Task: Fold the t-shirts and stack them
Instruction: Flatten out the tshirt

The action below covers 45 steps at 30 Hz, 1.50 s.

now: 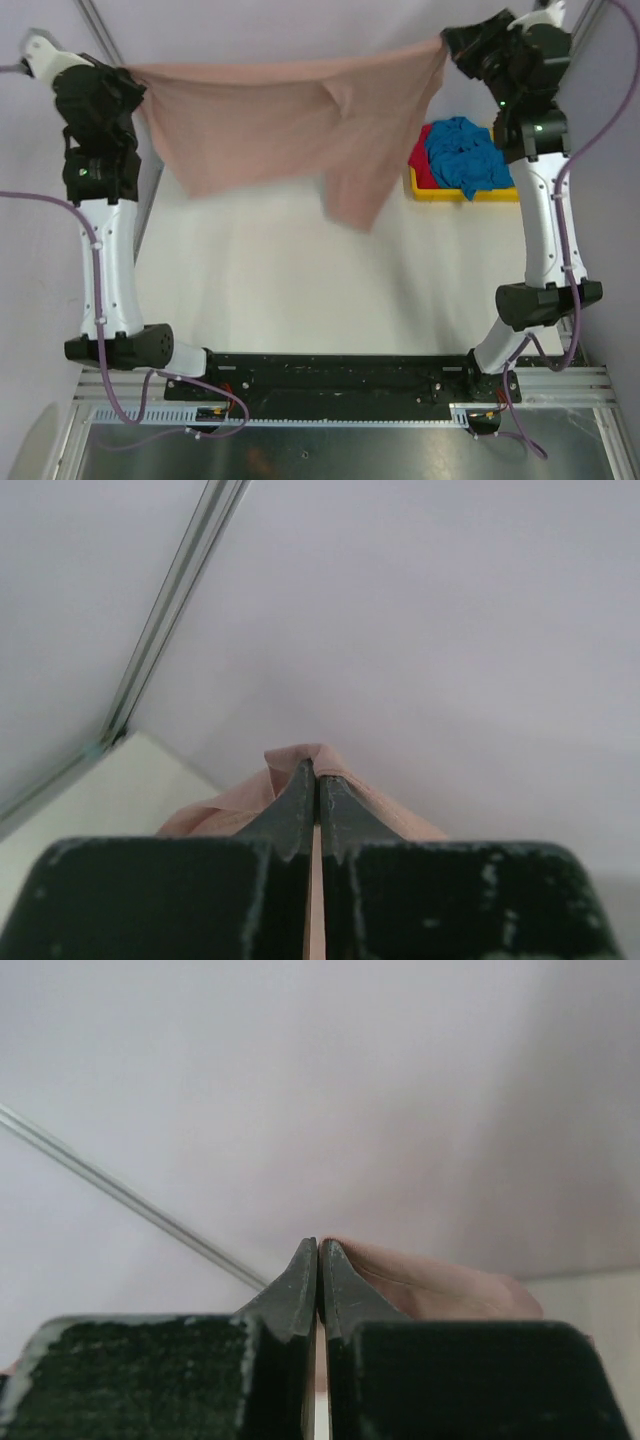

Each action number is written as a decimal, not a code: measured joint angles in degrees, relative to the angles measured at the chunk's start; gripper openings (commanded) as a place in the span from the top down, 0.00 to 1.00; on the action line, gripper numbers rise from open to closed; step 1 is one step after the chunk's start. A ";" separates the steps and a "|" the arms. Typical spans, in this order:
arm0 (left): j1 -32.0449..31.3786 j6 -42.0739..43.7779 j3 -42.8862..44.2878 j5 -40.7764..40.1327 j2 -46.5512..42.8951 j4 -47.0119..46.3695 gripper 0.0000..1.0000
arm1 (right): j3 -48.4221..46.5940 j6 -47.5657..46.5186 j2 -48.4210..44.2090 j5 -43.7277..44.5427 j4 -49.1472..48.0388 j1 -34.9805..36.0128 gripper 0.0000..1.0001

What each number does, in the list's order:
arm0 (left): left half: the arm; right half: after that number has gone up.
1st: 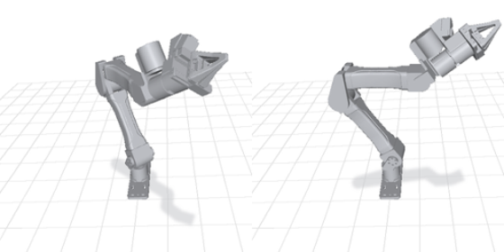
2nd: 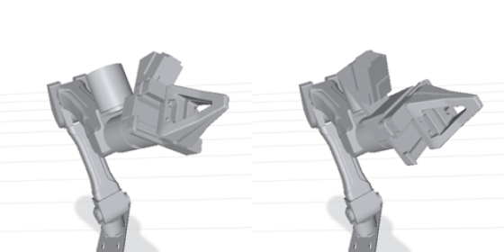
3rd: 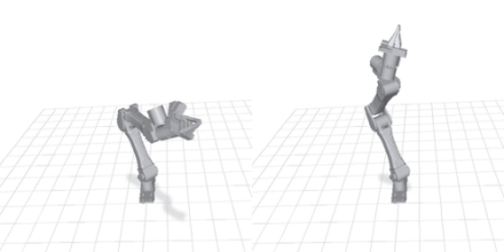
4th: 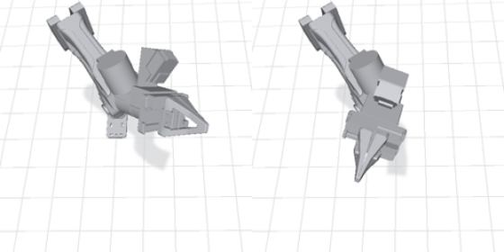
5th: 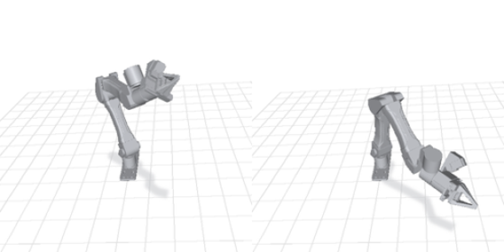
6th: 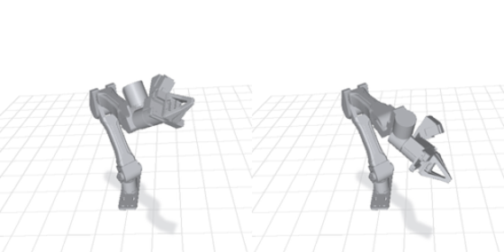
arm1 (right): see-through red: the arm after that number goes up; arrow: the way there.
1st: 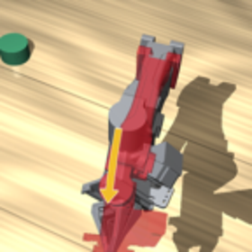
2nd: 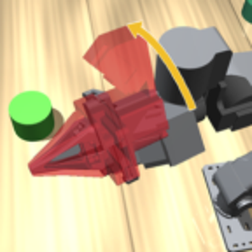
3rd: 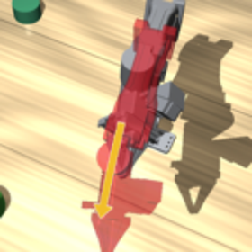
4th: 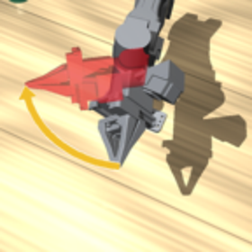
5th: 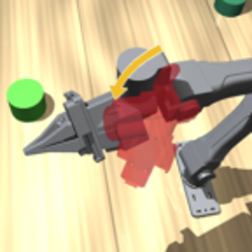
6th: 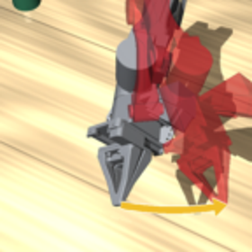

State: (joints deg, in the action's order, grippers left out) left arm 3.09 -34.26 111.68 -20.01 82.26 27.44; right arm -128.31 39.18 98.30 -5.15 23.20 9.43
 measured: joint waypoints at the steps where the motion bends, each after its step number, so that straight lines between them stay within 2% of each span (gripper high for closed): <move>1: 0.11 0.59 1.97 0.66 -0.33 -0.52 1.00 | -1.42 0.44 -0.52 -0.20 -1.22 -0.48 1.00; 4: 0.17 2.19 2.60 1.44 -3.80 -2.51 1.00 | 0.00 1.86 -4.07 -0.96 -4.96 -1.92 1.00; 7: 0.17 3.34 -4.22 1.84 -10.32 -4.00 1.00 | 9.44 3.13 -10.32 -2.23 -7.98 -2.62 1.00; 9: 0.17 3.69 -11.39 1.90 -14.60 -4.61 1.00 | 20.26 3.98 -15.32 -3.63 -10.86 -2.69 1.00; 12: 0.24 3.89 -27.32 1.55 -22.10 -4.92 1.00 | 37.64 4.57 -20.76 -5.55 -11.08 -2.23 1.00; 13: 0.26 3.85 -32.92 1.18 -24.15 -4.68 1.00 | 41.70 4.59 -21.20 -5.86 -10.58 -1.95 1.00; 16: 0.28 3.56 -49.42 0.57 -28.50 -3.48 0.92 | 54.97 3.74 -20.00 -6.10 -7.78 -0.50 0.99; 17: 0.31 3.21 -54.75 0.57 -28.83 -2.84 0.83 | 58.53 3.26 -18.84 -6.14 -6.40 -0.02 0.95; 18: 0.35 2.73 -59.95 0.72 -28.89 -2.14 0.70 | 62.14 2.60 -17.09 -6.14 -4.74 0.39 0.85; 21: 0.85 0.76 -72.41 1.62 -28.92 1.01 0.41 | 67.60 0.76 -12.63 -6.25 -1.14 1.36 0.56; 23: 1.70 -0.46 -77.07 2.67 -28.98 2.36 0.33 | 69.44 -0.39 -10.75 -5.75 0.70 1.60 0.43; 25: 2.78 -1.79 -79.91 3.63 -29.62 3.54 0.31 | 70.51 -1.90 -10.43 -4.66 2.34 1.86 0.36; 28: 3.61 -3.15 -80.98 4.04 -31.82 4.22 0.33 | 70.77 -3.26 -12.11 -2.54 3.19 2.38 0.34; 31: 3.85 -4.68 -80.98 3.78 -33.94 4.48 0.36 | 70.97 -3.82 -15.91 -0.02 4.11 3.67 0.35; 38: 5.51 -9.33 -81.00 2.10 -34.93 7.19 0.44 | 76.98 -3.80 -25.94 4.68 4.17 13.70 0.46; 45: 9.44 -11.85 -81.00 0.02 -33.86 9.35 0.47 | 87.17 -2.78 -28.59 4.57 3.74 15.10 0.47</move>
State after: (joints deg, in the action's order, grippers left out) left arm 12.53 -46.11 30.68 -19.99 48.40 36.80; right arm -41.15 36.40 69.71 -0.58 26.94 24.53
